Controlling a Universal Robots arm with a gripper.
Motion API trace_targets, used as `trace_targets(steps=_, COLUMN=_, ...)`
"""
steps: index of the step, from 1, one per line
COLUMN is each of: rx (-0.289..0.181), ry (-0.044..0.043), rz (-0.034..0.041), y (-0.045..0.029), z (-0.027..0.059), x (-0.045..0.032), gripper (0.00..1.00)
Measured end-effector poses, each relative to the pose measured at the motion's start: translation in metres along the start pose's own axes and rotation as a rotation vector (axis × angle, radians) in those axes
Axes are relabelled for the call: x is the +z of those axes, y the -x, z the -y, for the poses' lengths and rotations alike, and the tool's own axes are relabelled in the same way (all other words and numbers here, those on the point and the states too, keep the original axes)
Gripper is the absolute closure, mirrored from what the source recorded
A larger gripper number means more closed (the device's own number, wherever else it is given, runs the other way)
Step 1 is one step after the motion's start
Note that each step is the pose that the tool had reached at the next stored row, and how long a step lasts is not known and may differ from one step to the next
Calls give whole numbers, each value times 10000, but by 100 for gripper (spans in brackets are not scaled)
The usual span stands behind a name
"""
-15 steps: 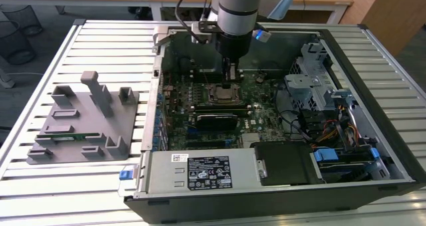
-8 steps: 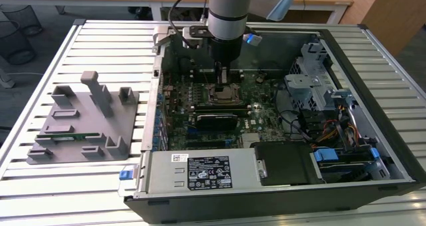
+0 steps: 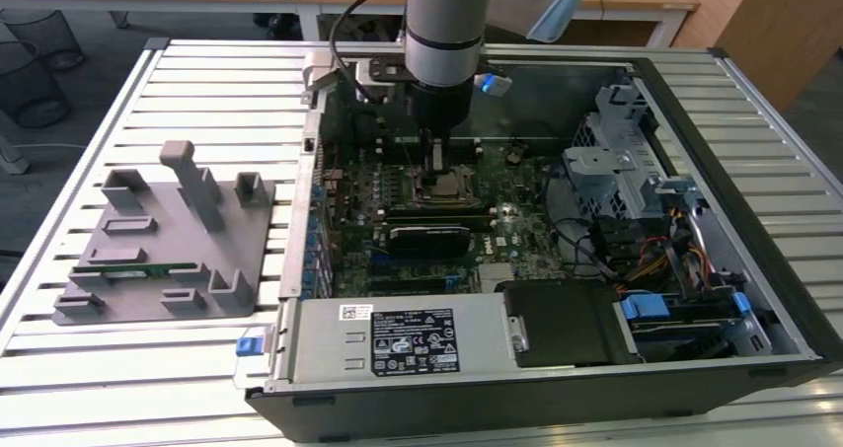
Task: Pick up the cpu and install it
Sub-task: 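Close the cpu cover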
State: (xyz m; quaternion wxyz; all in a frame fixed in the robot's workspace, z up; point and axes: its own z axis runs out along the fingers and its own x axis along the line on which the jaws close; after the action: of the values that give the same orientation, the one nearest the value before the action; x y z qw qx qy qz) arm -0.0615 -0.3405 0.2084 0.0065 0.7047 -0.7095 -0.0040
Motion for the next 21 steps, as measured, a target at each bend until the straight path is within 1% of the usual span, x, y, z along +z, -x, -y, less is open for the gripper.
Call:
trace_targets(steps=6, rx=1, ry=-1, rz=1, y=2, z=-1, x=81, gripper=89)
trace_targets(steps=9, rx=1, ry=1, rz=-3, y=2, z=-2, x=89, gripper=89)
trace_targets(steps=11, rx=1, ry=0, rz=-1, y=2, z=-2, x=74, gripper=89)
trace_targets(steps=16, rx=0, ry=0, rz=-1, y=2, z=-3, x=-30, gripper=89)
trace_targets(steps=17, rx=1, ry=1, rz=-2, y=1, z=-4, x=-40, gripper=89)
trace_targets(steps=21, rx=2, ry=-1, rz=-1, y=-4, z=-1, x=-39, gripper=89)
